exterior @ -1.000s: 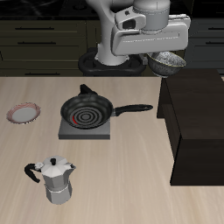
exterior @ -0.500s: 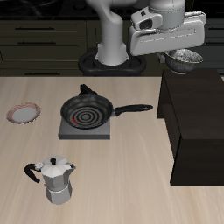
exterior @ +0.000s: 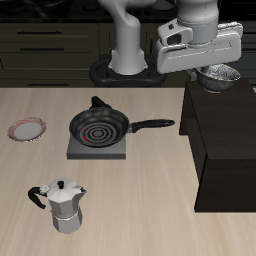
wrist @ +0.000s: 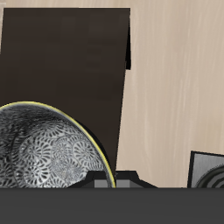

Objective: Place the bowl on top of the shelf

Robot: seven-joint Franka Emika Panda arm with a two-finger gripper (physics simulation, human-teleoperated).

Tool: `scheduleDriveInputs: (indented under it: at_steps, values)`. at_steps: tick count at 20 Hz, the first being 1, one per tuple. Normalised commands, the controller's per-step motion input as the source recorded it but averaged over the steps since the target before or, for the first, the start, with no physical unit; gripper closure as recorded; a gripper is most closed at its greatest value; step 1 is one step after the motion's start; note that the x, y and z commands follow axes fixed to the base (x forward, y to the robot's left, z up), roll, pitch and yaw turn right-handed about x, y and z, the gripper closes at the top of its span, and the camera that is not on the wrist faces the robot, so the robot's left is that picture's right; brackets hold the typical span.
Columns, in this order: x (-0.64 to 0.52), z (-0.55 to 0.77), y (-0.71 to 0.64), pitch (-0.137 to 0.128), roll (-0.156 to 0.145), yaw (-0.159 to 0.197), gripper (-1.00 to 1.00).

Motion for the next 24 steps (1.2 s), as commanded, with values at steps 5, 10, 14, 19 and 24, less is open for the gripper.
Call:
scheduleDriveInputs:
  at_steps: [5,10,14,19,24]
  values:
    - [0.07,-0.11,0.16,0.025,0.010,-0.013,1.00]
    - [-0.01,-0.09,0.23,0.023,0.026,-0.023,1.00]
    - [-0.04,-0.07,0.19,0.009,0.034,0.003,1.00]
    - [0.09,-0.13,0.02,0.016,0.006,0.015,1.00]
    - [0.12,-0.25,-0.04,0.032,-0.017,0.018,1.00]
